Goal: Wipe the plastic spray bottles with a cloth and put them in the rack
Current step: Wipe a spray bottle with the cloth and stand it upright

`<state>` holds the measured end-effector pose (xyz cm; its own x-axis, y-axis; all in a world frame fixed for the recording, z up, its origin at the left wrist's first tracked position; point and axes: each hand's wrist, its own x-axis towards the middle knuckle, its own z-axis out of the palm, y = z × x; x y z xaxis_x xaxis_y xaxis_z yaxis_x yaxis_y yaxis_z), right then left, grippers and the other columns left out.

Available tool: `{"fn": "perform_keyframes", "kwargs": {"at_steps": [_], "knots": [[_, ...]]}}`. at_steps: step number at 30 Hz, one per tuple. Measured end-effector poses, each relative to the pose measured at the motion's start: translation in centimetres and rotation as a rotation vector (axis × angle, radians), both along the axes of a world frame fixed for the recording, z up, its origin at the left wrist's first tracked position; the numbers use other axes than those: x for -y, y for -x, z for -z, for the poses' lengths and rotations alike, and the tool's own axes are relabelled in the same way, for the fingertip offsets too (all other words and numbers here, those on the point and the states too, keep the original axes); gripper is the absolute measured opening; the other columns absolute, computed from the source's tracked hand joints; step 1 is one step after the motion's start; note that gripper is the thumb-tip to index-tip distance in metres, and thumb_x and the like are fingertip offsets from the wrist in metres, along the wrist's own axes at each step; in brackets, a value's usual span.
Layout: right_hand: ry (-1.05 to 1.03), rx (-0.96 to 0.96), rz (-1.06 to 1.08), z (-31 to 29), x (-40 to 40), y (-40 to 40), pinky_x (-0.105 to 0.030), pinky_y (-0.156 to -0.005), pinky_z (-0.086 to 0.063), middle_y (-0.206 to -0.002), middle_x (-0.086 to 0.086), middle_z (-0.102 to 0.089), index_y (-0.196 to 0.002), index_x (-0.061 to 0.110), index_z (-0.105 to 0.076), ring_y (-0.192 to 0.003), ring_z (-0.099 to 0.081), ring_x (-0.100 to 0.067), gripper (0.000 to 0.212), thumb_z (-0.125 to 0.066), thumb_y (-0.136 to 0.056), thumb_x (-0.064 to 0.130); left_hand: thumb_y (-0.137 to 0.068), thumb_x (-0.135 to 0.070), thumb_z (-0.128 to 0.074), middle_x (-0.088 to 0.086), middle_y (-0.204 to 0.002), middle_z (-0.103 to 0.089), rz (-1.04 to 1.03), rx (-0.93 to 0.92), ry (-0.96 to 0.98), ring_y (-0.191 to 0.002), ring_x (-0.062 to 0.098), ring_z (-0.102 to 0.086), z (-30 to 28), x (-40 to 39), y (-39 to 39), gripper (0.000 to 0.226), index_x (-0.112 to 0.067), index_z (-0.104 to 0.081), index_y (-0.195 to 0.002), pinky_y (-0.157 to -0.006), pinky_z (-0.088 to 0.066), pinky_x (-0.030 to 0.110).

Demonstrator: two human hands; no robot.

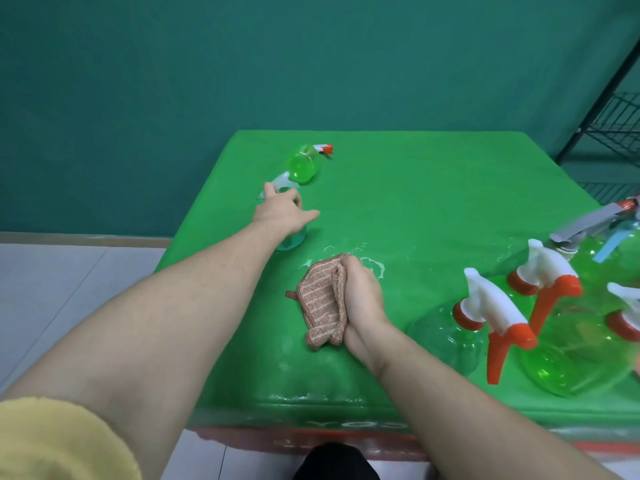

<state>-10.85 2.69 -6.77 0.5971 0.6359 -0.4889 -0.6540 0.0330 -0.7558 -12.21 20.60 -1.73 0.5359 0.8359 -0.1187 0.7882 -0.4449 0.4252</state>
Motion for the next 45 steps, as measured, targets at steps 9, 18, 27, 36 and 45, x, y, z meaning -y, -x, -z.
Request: {"fn": "perform_keyframes", "kwargs": {"at_steps": [9, 18, 27, 36, 45], "knots": [[0.0, 0.017, -0.058, -0.5, 2.0, 0.6, -0.056, -0.073, -0.061, -0.091, -0.016, -0.062, -0.119, 0.002, -0.055, -0.074, -0.064, -0.031, 0.034, -0.052, -0.096, 0.027, -0.088, -0.021, -0.079, 0.016, -0.146, -0.033, -0.134, -0.043, 0.121, -0.068, 0.015, -0.048, 0.1, 1.5, 4.7, 0.076, -0.03, -0.032, -0.146, -0.053, -0.04, 0.027], [0.061, 0.086, -0.19, -1.4, 5.1, 2.5, -0.05, -0.082, -0.059, -0.093, -0.016, -0.061, -0.122, 0.003, -0.057, -0.084, -0.063, -0.03, 0.037, -0.045, -0.104, 0.033, -0.083, -0.032, -0.08, 0.009, -0.126, -0.057, -0.133, -0.016, 0.294, -0.081, 0.016, -0.061, 0.4, 4.6, 11.2, 0.099, -0.02, -0.017, -0.159, -0.072, -0.054, 0.031], [0.109, 0.066, -0.199, -2.5, 7.7, 3.1, -0.058, -0.094, -0.055, -0.1, -0.017, -0.063, -0.127, -0.002, -0.057, -0.089, -0.064, -0.03, 0.04, -0.04, -0.108, 0.029, -0.079, -0.026, -0.085, 0.002, -0.146, -0.049, -0.11, 0.288, 0.224, -0.114, 0.022, -0.059, 0.8, 9.7, 16.1, 0.095, -0.02, -0.031, -0.157, -0.096, -0.052, 0.037], [0.014, 0.035, -0.223, -3.8, 9.7, 3.4, -0.049, -0.08, -0.062, -0.095, -0.013, -0.07, -0.126, 0.006, -0.059, -0.09, -0.066, -0.03, 0.038, -0.042, -0.108, 0.035, -0.073, -0.02, -0.087, -0.003, -0.133, -0.046, 0.019, 0.361, 0.035, -0.107, 0.015, -0.056, 1.1, 14.1, 18.2, 0.087, -0.015, -0.036, -0.144, -0.09, -0.045, 0.026], [-0.024, 0.078, -0.168, -4.6, 9.3, 3.6, -0.056, -0.098, -0.053, -0.114, -0.022, -0.072, -0.125, 0.005, -0.064, -0.107, -0.069, -0.037, 0.042, -0.04, -0.108, 0.034, -0.075, -0.033, -0.082, -0.007, -0.138, -0.043, 0.291, 0.166, -0.09, -0.113, 0.012, -0.05, 0.7, 15.5, 18.0, 0.086, -0.024, -0.037, -0.148, -0.092, -0.046, 0.03]]}}
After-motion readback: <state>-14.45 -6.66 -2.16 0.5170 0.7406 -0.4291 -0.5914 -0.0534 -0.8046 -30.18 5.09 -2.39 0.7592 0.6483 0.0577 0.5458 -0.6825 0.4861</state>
